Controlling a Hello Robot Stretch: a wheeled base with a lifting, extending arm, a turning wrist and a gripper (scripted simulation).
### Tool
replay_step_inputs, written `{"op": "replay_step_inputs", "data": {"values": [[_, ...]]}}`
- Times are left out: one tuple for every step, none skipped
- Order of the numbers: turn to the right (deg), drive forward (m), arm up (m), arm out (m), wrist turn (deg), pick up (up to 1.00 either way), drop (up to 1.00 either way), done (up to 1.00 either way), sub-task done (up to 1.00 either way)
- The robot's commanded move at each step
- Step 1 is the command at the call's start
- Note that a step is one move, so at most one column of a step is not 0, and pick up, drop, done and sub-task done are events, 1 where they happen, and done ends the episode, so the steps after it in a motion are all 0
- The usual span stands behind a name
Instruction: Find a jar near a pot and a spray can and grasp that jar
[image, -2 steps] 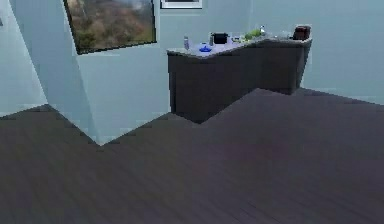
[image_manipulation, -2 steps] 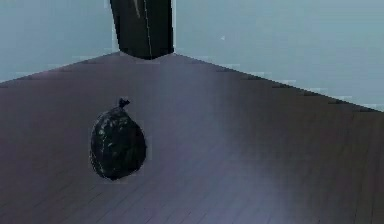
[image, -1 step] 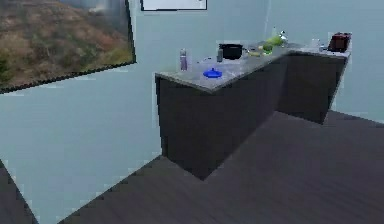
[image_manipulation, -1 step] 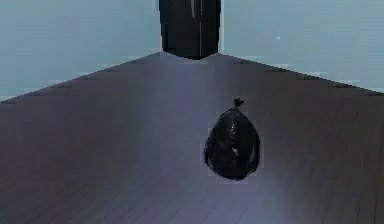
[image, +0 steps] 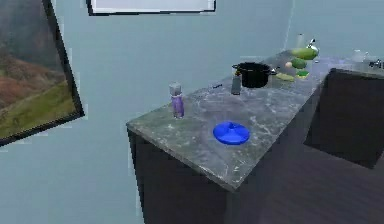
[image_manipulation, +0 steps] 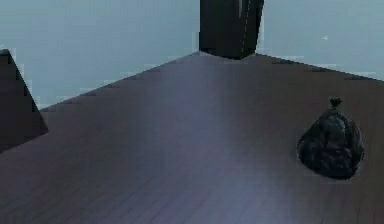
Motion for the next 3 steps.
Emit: {"op": "replay_step_inputs", "data": {"values": [[45.0, 0.0, 0.0, 0.0, 0.0, 0.0, 0.0, 0.0, 0.0], [45.0, 0.0, 0.0, 0.0, 0.0, 0.0, 0.0, 0.0, 0.0], [12.0, 0.0, 0.0, 0.0, 0.0, 0.0, 0.0, 0.0, 0.0]]}}
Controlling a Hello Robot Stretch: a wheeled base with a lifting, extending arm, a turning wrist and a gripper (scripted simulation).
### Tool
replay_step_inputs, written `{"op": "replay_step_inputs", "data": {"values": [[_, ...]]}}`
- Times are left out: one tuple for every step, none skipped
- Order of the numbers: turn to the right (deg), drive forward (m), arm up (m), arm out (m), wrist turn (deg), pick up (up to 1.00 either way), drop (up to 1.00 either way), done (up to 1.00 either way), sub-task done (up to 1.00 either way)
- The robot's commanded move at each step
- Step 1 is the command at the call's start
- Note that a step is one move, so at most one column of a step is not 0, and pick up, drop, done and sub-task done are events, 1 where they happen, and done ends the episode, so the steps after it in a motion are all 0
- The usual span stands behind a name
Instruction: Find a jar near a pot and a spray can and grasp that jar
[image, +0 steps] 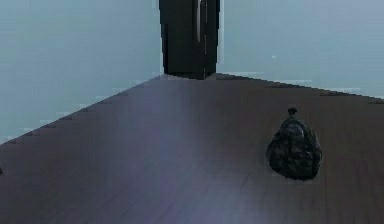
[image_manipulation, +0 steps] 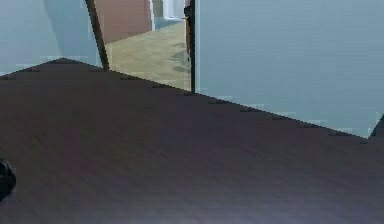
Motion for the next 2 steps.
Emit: {"op": "replay_step_inputs", "data": {"values": [[0.0, 0.35, 0.0, 0.0, 0.0, 0.0, 0.0, 0.0, 0.0], [-45.0, 0.0, 0.0, 0.0, 0.0, 0.0, 0.0, 0.0, 0.0]]}}
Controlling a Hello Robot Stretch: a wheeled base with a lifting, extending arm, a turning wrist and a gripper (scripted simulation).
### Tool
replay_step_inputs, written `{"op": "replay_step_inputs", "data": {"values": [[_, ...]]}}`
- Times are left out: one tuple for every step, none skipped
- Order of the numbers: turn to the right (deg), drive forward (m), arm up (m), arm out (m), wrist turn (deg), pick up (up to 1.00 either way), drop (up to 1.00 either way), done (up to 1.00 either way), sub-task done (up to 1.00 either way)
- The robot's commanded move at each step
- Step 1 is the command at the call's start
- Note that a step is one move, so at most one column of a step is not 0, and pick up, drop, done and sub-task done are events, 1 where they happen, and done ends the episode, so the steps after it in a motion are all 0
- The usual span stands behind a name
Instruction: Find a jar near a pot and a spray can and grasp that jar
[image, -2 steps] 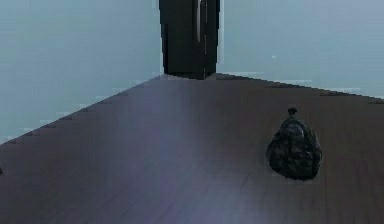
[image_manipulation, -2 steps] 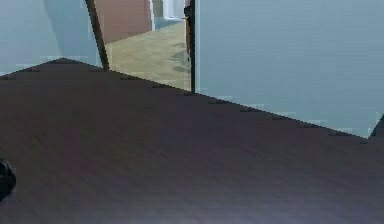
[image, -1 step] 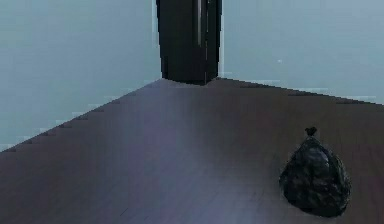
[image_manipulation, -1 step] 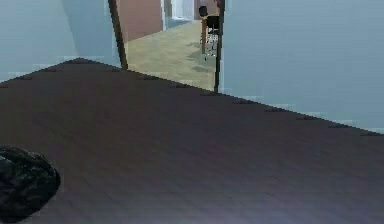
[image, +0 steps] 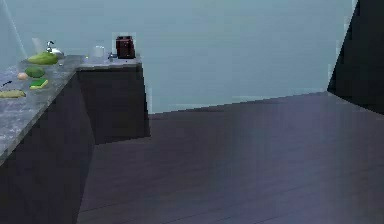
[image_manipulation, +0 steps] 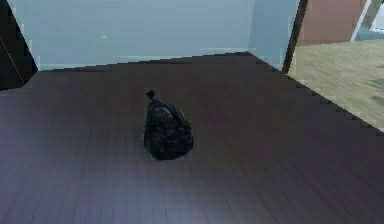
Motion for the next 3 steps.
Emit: {"op": "replay_step_inputs", "data": {"values": [[-9.0, 0.0, 0.0, 0.0, 0.0, 0.0, 0.0, 0.0, 0.0], [0.0, 0.4, 0.0, 0.0, 0.0, 0.0, 0.0, 0.0, 0.0], [-45.0, 0.0, 0.0, 0.0, 0.0, 0.0, 0.0, 0.0, 0.0]]}}
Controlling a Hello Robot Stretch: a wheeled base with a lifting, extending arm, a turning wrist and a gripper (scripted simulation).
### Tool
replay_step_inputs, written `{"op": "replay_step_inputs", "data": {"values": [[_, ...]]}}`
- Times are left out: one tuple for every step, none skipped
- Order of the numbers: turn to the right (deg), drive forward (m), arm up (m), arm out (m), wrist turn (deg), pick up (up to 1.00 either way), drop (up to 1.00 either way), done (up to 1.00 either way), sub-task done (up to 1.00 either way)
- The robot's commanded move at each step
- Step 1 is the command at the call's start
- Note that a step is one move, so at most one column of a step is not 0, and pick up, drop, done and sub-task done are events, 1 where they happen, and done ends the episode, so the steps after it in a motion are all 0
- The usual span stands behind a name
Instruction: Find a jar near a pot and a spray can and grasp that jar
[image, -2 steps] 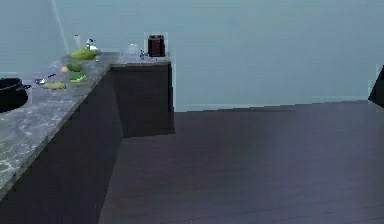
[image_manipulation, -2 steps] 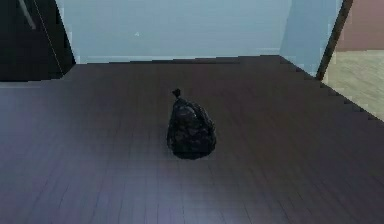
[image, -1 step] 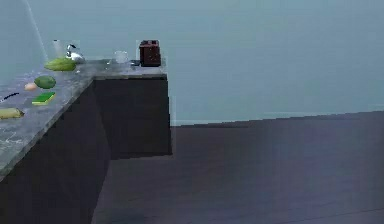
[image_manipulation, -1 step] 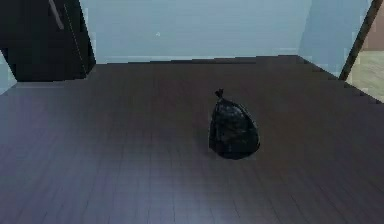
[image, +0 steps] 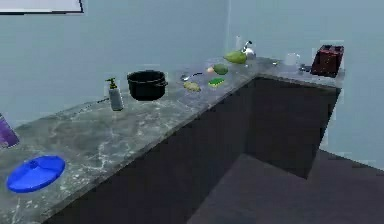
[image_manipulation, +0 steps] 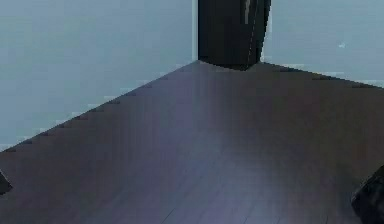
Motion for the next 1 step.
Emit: {"op": "replay_step_inputs", "data": {"values": [[-45.0, 0.0, 0.0, 0.0, 0.0, 0.0, 0.0, 0.0, 0.0]]}}
